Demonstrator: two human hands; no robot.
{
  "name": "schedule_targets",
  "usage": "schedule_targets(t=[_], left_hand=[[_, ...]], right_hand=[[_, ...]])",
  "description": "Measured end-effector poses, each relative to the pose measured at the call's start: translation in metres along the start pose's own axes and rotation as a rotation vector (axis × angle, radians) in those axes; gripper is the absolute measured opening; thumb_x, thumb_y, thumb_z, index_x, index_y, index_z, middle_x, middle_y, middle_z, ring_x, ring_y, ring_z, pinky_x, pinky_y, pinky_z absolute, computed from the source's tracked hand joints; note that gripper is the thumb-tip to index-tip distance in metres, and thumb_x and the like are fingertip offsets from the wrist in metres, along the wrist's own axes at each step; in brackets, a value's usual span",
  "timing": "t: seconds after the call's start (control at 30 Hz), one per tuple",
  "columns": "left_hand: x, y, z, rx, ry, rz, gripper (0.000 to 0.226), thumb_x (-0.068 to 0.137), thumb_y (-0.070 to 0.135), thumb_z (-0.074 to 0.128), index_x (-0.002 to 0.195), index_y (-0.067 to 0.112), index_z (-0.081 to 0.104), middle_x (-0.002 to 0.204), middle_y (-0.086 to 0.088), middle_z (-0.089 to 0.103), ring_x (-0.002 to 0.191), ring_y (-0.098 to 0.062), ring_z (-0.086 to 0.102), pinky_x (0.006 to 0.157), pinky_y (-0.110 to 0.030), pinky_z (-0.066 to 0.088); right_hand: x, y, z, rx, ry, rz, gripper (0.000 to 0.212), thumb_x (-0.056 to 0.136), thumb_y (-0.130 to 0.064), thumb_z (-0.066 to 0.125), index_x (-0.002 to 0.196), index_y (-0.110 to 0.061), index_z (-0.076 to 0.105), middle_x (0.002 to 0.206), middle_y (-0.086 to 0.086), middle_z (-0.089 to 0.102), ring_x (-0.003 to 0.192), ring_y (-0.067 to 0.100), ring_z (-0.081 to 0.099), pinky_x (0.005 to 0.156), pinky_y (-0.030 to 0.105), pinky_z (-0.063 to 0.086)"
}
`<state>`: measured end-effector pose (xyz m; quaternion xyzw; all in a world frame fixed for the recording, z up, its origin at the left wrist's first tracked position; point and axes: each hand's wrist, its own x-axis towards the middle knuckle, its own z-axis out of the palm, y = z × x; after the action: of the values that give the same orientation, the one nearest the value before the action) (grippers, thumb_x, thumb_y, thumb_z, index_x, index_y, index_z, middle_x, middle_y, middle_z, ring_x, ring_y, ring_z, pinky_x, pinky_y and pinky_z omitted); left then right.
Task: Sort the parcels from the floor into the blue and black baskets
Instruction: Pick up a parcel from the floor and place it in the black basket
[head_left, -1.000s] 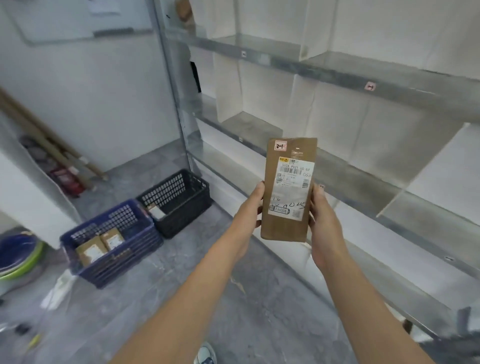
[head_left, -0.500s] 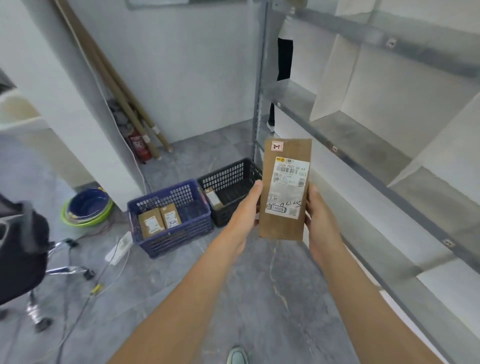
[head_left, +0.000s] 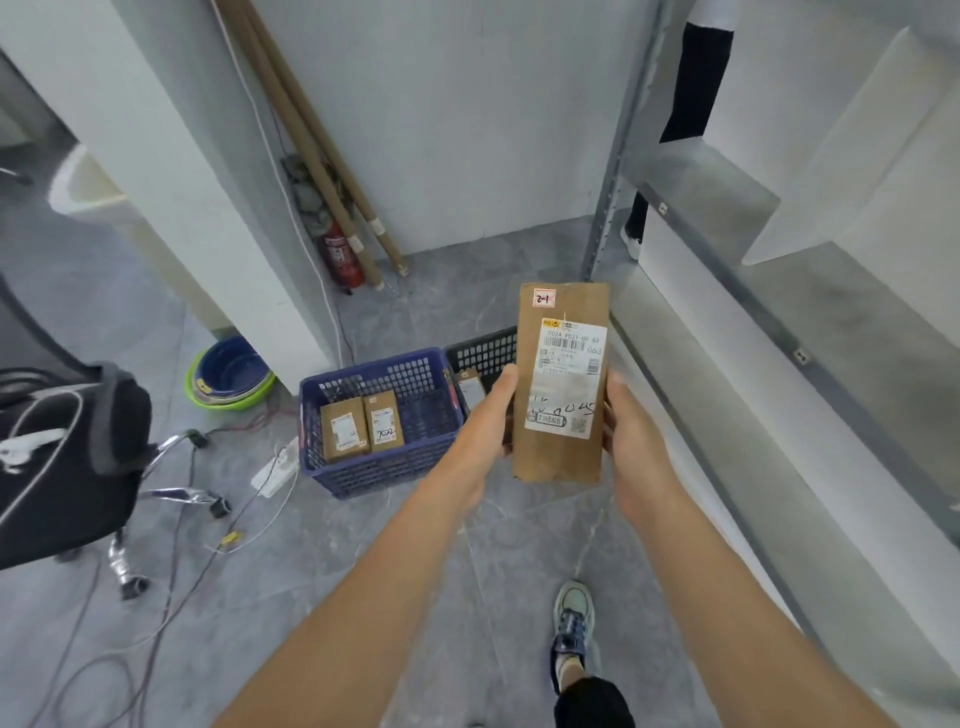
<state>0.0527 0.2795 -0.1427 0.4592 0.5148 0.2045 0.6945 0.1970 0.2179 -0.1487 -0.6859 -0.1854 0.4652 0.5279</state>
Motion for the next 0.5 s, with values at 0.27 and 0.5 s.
schedule_targets(t=[0.27,0.5], left_hand=[[0.109,0.028,0.039,-0.054,0.062,-0.103,0.049,0.104,0.066,0.031,0.136,0.038,0.056,0.123,0.014,0.067,0.127,-0.016,0.057,0.115,-0.046,0.041],[0.196,0.033,0.036,-0.143,0.100,-0.196,0.061,0.102,0.069,0.032,0.149,0.036,0.051,0.142,0.009,0.062,0.136,-0.021,0.053,0.119,-0.052,0.038]], right_hand=[[0.128,-0.034,-0.019,-0.050,-0.113,0.120,0.036,0.109,-0.057,0.039,0.107,-0.044,0.073,0.113,-0.013,0.075,0.113,0.010,0.066,0.098,0.036,0.049],[0.223,-0.043,-0.004,-0.115,-0.132,0.238,0.034,0.109,-0.056,0.041,0.108,-0.037,0.070,0.111,-0.009,0.074,0.101,0.007,0.065,0.073,0.027,0.046]])
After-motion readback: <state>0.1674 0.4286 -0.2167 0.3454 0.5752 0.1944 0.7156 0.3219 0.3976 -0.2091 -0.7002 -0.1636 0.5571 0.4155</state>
